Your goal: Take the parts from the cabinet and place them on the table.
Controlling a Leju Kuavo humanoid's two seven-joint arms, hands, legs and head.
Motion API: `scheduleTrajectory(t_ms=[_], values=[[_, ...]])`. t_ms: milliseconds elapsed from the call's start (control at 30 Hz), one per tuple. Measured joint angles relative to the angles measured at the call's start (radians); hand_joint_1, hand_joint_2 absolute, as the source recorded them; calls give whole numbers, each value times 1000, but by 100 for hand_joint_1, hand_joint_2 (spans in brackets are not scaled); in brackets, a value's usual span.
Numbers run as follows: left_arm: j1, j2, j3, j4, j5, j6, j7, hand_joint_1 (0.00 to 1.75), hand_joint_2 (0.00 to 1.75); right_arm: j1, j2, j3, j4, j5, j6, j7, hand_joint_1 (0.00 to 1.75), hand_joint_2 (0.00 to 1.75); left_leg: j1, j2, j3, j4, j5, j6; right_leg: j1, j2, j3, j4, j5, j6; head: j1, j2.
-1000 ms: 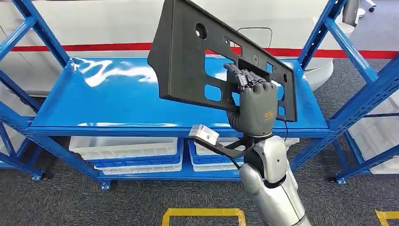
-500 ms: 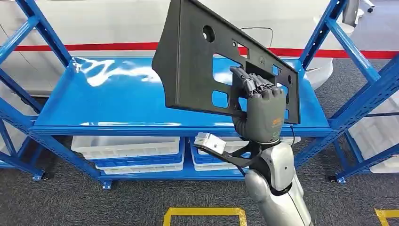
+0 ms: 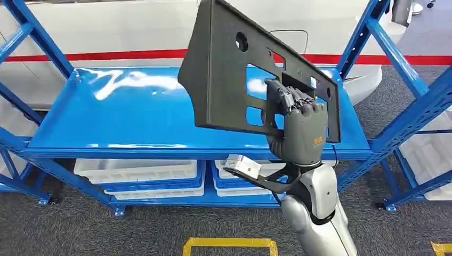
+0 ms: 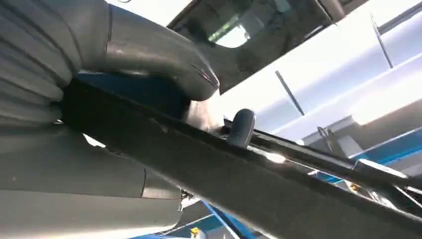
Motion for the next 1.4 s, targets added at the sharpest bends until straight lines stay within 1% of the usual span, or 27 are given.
scheduleTrajectory(t_ms=[100,133,167,233,300,333,400,467,500,533,600,667,733,767,800,833,867,967,1000,1067,1133,1167,1233,1300,1333,1367,1400], values=[[0,0,6,0,-5,-3,-6,0,0,0,0,0,1,-10,1,-5,175,175,0,3,-101,215,-122,-4,7,-2,-4,0,2,-18,-2,0],[0,0,11,0,-5,-8,-8,0,0,1,0,0,2,-12,1,-6,175,175,-1,2,-136,282,-145,-3,11,-3,-7,0,4,-21,-2,0],[0,0,12,0,-7,-11,-9,0,0,1,-2,0,3,-13,1,-7,175,175,-1,3,-155,311,-140,-1,14,-3,-11,0,7,-25,-2,0],[0,0,14,0,-10,-13,-12,0,0,3,-3,0,4,-14,1,-9,175,175,-1,3,-122,229,-61,9,19,-3,-14,0,12,-31,-2,0],[0,0,16,0,-10,-13,-14,0,0,4,-3,0,4,-14,1,-9,175,175,-4,1,-32,50,24,23,21,-1,-15,0,18,-28,-2,0],[-1,0,17,0,-10,-13,-14,0,0,5,-3,0,4,-14,1,-9,175,175,-7,0,-16,17,15,21,25,0,-16,1,24,-20,0,0],[0,-2,18,0,-10,-13,-15,0,0,5,-3,0,4,-14,1,-9,175,175,-18,-1,-31,20,32,18,22,-1,-17,-1,36,-4,-2,0],[0,-3,19,0,-10,-11,-18,0,0,5,-3,1,4,-19,0,-13,175,175,-23,-2,-41,16,50,34,19,-1,-18,-14,55,12,0,0],[0,-6,21,0,-10,-10,-18,0,0,4,-5,1,4,-20,0,-14,175,175,-11,5,-49,6,69,44,17,-1,-33,-4,45,14,-3,0],[-1,-7,23,0,-11,-10,-19,0,0,4,-5,2,4,-21,0,-14,175,175,-14,3,-59,4,81,51,23,-1,-54,24,1,5,1,0],[-2,-8,26,0,-13,-11,-24,0,0,4,-7,3,4,-24,2,-14,175,175,-14,7,-85,5,105,60,21,-2,-97,172,-99,-7,7,0],[-2,-8,28,0,-15,-11,-26,0,0,4,-7,3,4,-29,6,-15,175,175,-14,10,-113,7,124,59,21,-2,-121,300,-143,4,8,0],[-2,-8,32,0,-23,-13,-30,0,0,5,-9,3,5,-30,7,-16,175,175,-14,12,-134,7,140,57,21,-2,-62,255,-119,25,8,0],[-3,-8,34,0,-24,-12,-33,0,0,5,-10,3,5,-32,6,-16,175,175,-14,11,-142,8,147,55,20,-2,7,160,-94,35,7,0],[-3,-8,35,0,-25,-12,-35,0,0,4,-11,3,5,-32,6,-17,175,175,-14,10,-146,8,152,51,20,-4,81,52,-79,38,8,0],[-4,-9,37,0,-26,-11,-35,0,0,1,-11,4,5,-32,6,-19,175,175,-17,10,-151,9,158,45,22,-6,136,-31,-96,28,7,0],[-5,-10,38,0,-28,-10,-36,0,0,1,-10,5,5,-32,6,-21,175,175,-21,10,-156,10,165,40,26,-4,147,-44,-88,17,3,0],[-5,-13,45,0,-33,-10,-38,0,0,0,-13,5,5,-36,6,-22,175,175,-20,9,-158,6,184,22,31,-5,133,-42,-78,2,5,0],[-5,-13,47,0,-34,-11,-38,0,0,0,-13,5,5,-36,6,-21,175,175,-18,7,-165,12,177,15,8,-8,128,-52,-66,-15,4,0],[-6,-13,54,0,-39,-11,-39,0,0,-3,-11,5,5,-36,7,-21,175,175,-13,4,-196,94,80,5,11,-11,110,-52,-50,-35,0,0],[-6,-13,59,0,-42,-11,-39,0,0,-2,-11,5,5,-36,7,-18,175,175,-9,3,-237,236,-17,-5,12,-11,88,-50,-33,-37,0,0],[-6,-13,60,0,-44,-11,-40,0,0,-2,-11,5,6,-36,6,-19,175,175,-8,3,-249,292,-36,-10,12,-11,75,-49,-25,-35,-2,0],[-7,-13,64,0,-44,-11,-41,0,0,-1,-11,5,8,-36,6,-21,175,175,1,4,-219,296,11,-18,10,-11,49,-44,-9,-28,-2,0],[-8,-13,71,0,-46,-11,-41,0,0,-1,-12,5,8,-36,6,-21,175,175,11,3,-118,159,84,-26,3,-10,30,-34,2,-18,-2,0],[-10,-13,73,0,-47,-11,-41,0,0,-2,-11,5,8,-36,5,-21,175,175,17,1,-61,75,74,-33,7,-11,23,-25,6,-11,-3,0],[-11,-14,74,0,-47,-11,-42,0,0,-3,-12,5,7,-36,4,-21,175,175,6,-7,-29,21,50,-31,11,-10,12,-17,12,-2,-6,0],[-12,-15,76,0,-47,-11,-43,0,0,-3,-12,5,7,-36,3,-21,175,175,7,-9,-42,24,50,-21,11,-10,11,-18,18,7,0,0]])
